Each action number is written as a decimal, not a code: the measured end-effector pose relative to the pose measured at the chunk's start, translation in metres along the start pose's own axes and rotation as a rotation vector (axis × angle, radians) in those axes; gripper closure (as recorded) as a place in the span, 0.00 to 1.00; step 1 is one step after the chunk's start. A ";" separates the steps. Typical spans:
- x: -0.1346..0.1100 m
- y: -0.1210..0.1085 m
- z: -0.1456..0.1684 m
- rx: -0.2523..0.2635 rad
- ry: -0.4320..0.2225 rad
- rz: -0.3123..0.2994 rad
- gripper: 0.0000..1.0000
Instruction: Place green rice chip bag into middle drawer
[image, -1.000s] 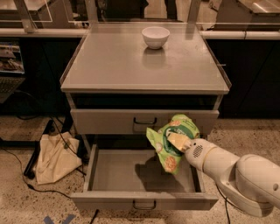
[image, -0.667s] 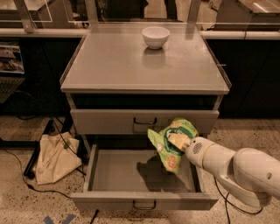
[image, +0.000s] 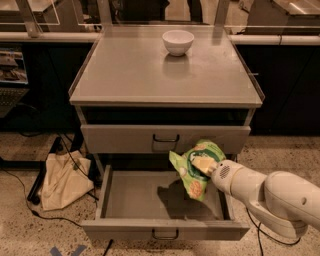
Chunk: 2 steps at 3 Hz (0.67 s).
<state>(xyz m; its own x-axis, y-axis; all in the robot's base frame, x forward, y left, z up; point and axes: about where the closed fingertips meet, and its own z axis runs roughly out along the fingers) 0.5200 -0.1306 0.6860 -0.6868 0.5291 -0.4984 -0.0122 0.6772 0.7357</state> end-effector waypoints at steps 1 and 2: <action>0.020 -0.021 0.011 0.015 -0.008 0.057 1.00; 0.042 -0.049 0.028 0.041 -0.045 0.095 1.00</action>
Offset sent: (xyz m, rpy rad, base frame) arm -0.0006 -0.0151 -0.1426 0.0204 0.0412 -0.2853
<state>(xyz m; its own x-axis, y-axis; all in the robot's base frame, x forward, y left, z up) 0.5116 -0.1272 0.6161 -0.6498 0.6137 -0.4484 0.0815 0.6428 0.7617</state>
